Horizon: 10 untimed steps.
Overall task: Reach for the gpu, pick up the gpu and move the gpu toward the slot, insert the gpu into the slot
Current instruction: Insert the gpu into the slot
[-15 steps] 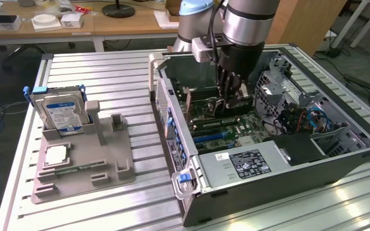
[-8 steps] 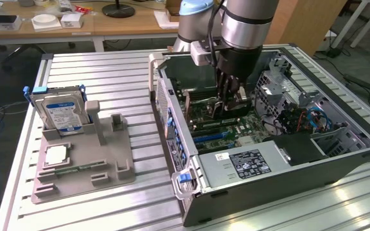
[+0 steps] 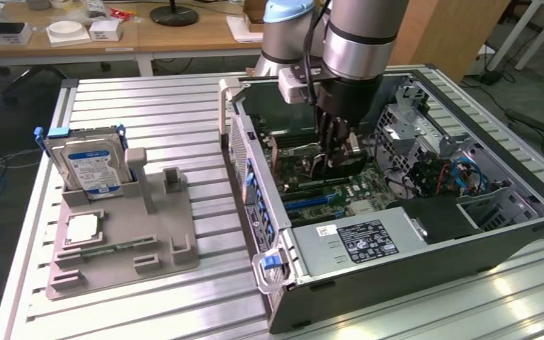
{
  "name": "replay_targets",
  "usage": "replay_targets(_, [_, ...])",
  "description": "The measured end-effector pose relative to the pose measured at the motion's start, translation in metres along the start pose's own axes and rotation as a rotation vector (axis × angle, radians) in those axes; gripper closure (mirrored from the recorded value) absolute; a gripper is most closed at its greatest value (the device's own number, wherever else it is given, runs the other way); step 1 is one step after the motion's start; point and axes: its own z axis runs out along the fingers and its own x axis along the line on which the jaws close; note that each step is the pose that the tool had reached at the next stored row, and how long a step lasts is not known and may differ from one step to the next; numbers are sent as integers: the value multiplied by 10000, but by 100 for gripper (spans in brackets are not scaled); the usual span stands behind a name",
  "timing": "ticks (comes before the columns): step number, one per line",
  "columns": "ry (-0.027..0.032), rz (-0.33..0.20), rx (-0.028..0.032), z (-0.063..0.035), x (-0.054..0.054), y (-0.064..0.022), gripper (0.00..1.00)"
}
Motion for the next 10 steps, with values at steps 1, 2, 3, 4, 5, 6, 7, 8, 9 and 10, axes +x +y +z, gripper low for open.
replay_targets(1, [0, 0, 0, 12, 0, 3, 74])
replay_targets(2, [0, 1, -1, 23, 0, 6, 74])
replay_targets(3, [0, 1, -1, 33, 0, 11, 74])
replay_targets(4, [0, 0, -2, 43, 1, 17, 74])
replay_targets(5, [1, -1, -3, 54, 1, 24, 74])
replay_targets(6, [1, 0, -3, 67, 1, 28, 74])
replay_targets(7, [0, -1, -3, 82, 1, 29, 74])
replay_targets(8, [1, -2, -4, 98, 1, 30, 74])
replay_targets(9, [0, -2, -4, 115, 1, 31, 74])
replay_targets(10, [0, -1, -5, 132, 1, 33, 74])
